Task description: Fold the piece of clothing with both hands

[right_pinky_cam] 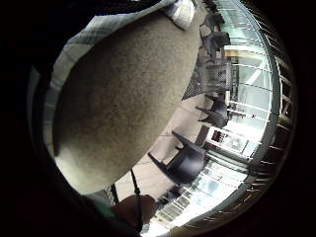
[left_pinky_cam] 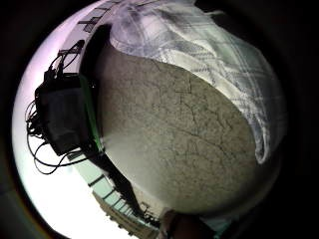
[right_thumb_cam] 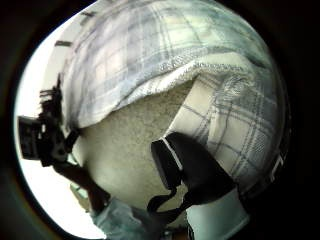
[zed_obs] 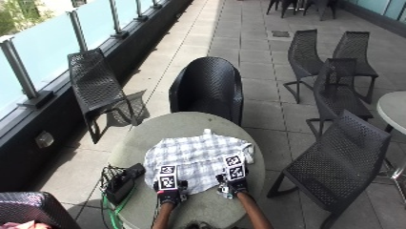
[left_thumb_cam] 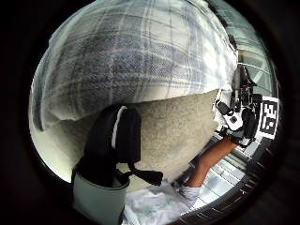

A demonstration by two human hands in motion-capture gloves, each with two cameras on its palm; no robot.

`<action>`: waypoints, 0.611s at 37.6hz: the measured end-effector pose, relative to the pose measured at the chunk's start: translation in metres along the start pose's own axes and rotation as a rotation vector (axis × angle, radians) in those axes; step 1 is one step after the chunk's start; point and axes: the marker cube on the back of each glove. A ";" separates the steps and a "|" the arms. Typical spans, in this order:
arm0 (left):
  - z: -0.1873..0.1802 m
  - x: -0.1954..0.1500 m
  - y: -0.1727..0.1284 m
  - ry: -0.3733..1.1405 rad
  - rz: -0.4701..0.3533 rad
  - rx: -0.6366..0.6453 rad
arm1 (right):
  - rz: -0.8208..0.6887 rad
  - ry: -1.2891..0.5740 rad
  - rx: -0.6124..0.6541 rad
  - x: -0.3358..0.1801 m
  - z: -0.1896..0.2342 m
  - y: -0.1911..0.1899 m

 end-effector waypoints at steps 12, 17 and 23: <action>-0.015 0.004 -0.004 -0.144 -0.070 0.271 | 0.003 -0.056 0.205 0.007 0.004 -0.019; 0.005 -0.009 -0.055 -0.189 -0.117 0.426 | 0.030 0.051 0.619 0.022 -0.025 -0.039; 0.017 -0.012 -0.057 -0.133 -0.051 0.395 | -0.076 0.082 0.741 0.029 -0.033 -0.046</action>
